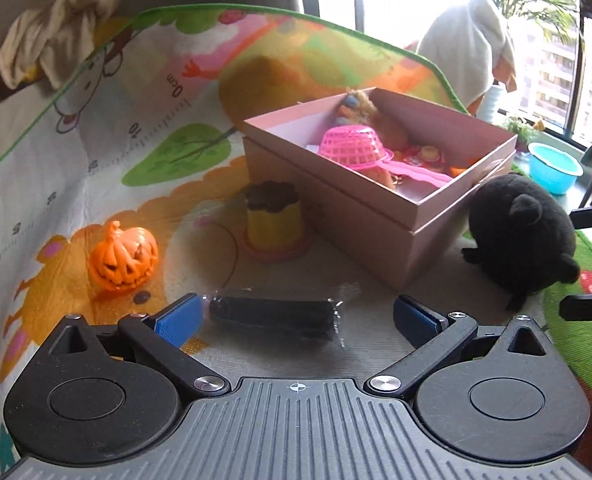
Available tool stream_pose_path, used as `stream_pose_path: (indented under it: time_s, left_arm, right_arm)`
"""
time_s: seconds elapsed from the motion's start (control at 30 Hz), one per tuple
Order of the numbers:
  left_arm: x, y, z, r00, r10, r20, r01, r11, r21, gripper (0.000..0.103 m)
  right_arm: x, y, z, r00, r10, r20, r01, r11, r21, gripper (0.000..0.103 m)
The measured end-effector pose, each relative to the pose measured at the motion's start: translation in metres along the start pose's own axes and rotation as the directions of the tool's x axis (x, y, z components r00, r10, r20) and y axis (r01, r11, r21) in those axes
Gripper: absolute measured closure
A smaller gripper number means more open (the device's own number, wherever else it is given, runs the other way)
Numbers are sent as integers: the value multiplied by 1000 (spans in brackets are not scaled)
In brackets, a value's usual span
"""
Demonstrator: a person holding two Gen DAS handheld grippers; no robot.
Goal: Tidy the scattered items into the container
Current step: 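Move the left tool to the bagged black cylinder while the right tool holds the plush, then close the left tool on the bagged black cylinder and lift it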
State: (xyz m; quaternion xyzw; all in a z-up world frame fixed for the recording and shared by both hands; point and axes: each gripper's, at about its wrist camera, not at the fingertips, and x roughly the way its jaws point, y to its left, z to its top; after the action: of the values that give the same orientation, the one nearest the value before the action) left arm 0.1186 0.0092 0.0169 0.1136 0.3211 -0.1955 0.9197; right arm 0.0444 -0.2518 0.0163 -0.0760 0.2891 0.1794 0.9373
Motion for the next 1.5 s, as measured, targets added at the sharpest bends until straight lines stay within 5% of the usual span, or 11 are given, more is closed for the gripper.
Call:
stream_pose_path:
  time_s: [0.17, 0.37, 0.67, 0.87, 0.93, 1.07, 1.1, 1.13, 1.23, 1.3, 1.5]
  left_arm:
    - [18, 8, 5, 1000, -6, -14, 6, 999, 45, 0]
    - [35, 23, 5, 997, -61, -55, 59, 998, -27, 0]
    - [34, 23, 5, 997, -36, -63, 34, 999, -41, 0]
    - [17, 25, 1, 991, 88, -97, -89, 996, -3, 0]
    - [8, 31, -3, 964, 245, -101, -241, 969, 48, 0]
    - [-3, 51, -13, 835, 546, -72, -538, 836, 105, 0]
    - [-7, 57, -14, 831, 553, -69, -549, 833, 67, 0]
    - [-14, 62, -14, 848, 526, -62, -526, 850, 5, 0]
    - [-36, 64, -14, 943, 332, 29, -322, 930, -179, 0]
    - [-36, 53, -13, 947, 317, 57, -302, 934, -193, 0]
    - [-5, 29, 3, 919, 393, 27, -370, 885, -282, 0]
  right_arm:
    - [2, 0, 0, 1000, -4, -14, 4, 1000, 4, 0]
    - [3, 0, 0, 1000, -2, -23, 2, 1000, 5, 0]
    - [5, -3, 1, 999, 6, -32, -5, 1000, 19, 0]
    - [5, -3, 0, 999, 2, -34, -1, 1000, 21, 0]
    - [6, -3, 0, 999, -1, -38, 2, 1000, 21, 0]
    - [8, -3, 1, 999, -8, -47, 9, 1000, 23, 0]
    - [8, -3, 1, 999, -12, -49, 13, 1000, 25, 0]
    - [8, -3, 1, 999, -18, -52, 19, 999, 27, 0]
    - [9, -3, 1, 998, -27, -58, 29, 999, 31, 0]
    - [9, -4, 1, 998, -29, -58, 31, 999, 32, 0]
    - [8, -4, 1, 998, -26, -51, 28, 999, 34, 0]
